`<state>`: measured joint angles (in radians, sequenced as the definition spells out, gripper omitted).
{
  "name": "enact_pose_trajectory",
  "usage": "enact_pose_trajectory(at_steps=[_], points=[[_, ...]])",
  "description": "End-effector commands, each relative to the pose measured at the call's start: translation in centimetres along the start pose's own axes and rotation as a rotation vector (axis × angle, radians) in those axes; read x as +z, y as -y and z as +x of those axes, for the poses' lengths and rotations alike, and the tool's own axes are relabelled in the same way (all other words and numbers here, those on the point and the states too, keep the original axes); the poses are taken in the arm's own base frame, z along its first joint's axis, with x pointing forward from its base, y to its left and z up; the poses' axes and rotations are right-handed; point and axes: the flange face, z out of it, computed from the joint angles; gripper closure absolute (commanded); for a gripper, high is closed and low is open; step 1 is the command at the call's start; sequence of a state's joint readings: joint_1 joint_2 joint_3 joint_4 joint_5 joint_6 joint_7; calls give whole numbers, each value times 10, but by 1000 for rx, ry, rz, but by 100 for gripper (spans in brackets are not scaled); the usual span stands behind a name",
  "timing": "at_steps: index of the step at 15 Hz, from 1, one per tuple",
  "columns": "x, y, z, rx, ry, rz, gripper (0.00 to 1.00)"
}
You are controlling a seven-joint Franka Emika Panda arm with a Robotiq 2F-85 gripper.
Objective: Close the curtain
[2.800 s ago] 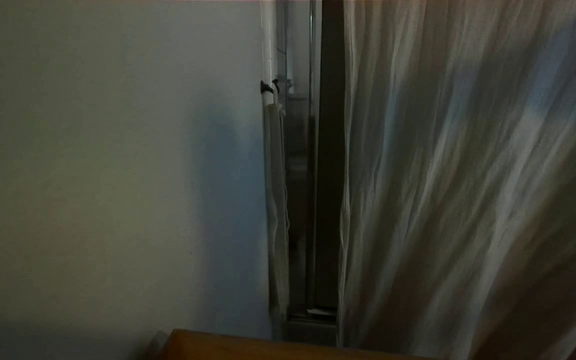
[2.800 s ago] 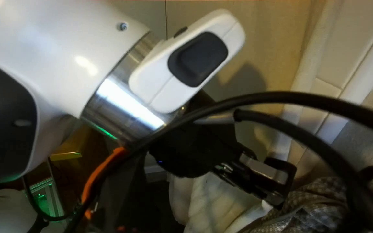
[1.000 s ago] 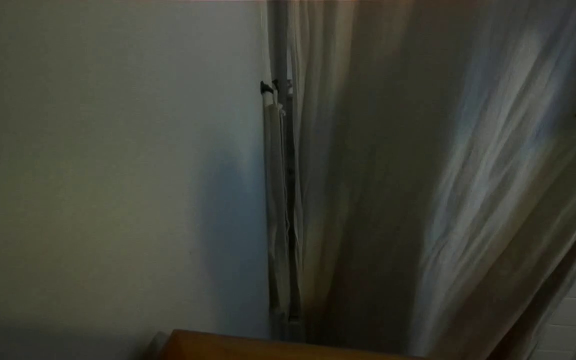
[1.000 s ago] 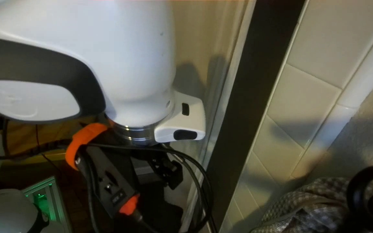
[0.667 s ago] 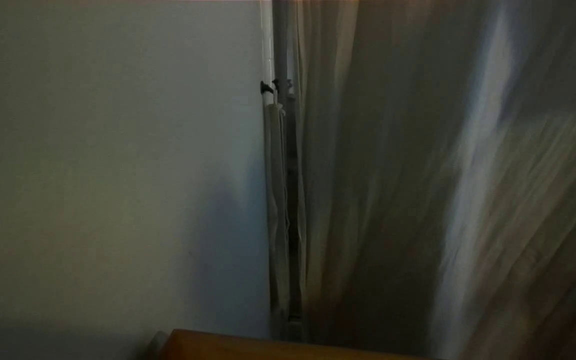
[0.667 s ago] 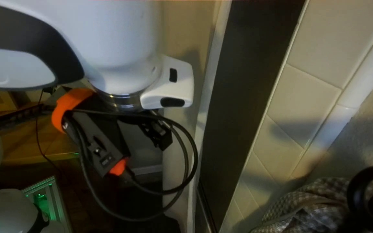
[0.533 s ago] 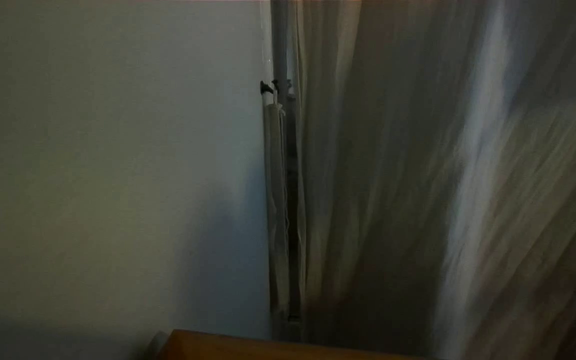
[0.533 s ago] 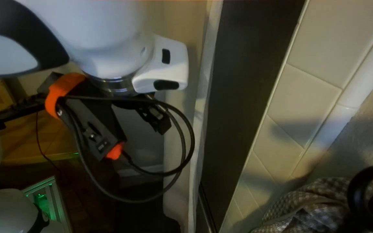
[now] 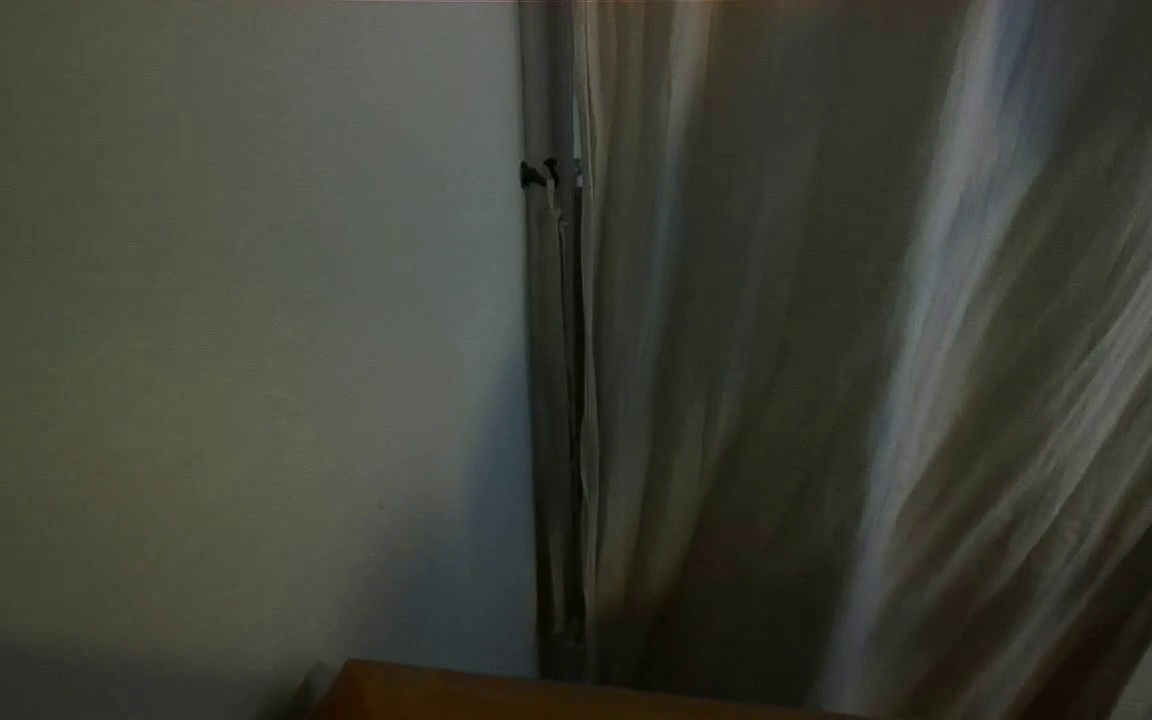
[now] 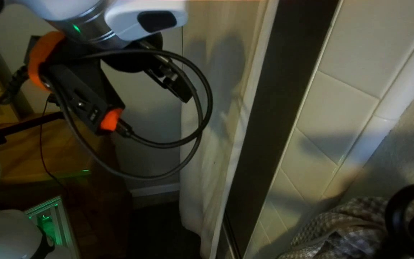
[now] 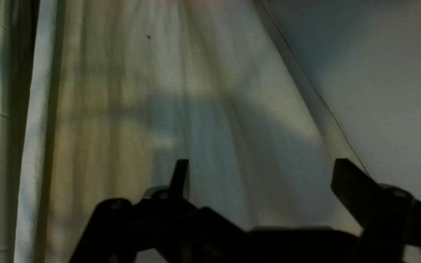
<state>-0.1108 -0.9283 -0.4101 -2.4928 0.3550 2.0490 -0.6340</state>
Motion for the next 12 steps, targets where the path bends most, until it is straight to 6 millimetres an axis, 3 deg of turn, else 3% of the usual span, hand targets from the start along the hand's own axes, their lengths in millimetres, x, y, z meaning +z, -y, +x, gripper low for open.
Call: enact_pose_trajectory(at_steps=[1,12], points=[[1,4,3,19,3,-10,0],[2,3,3,26,4,-5,0]])
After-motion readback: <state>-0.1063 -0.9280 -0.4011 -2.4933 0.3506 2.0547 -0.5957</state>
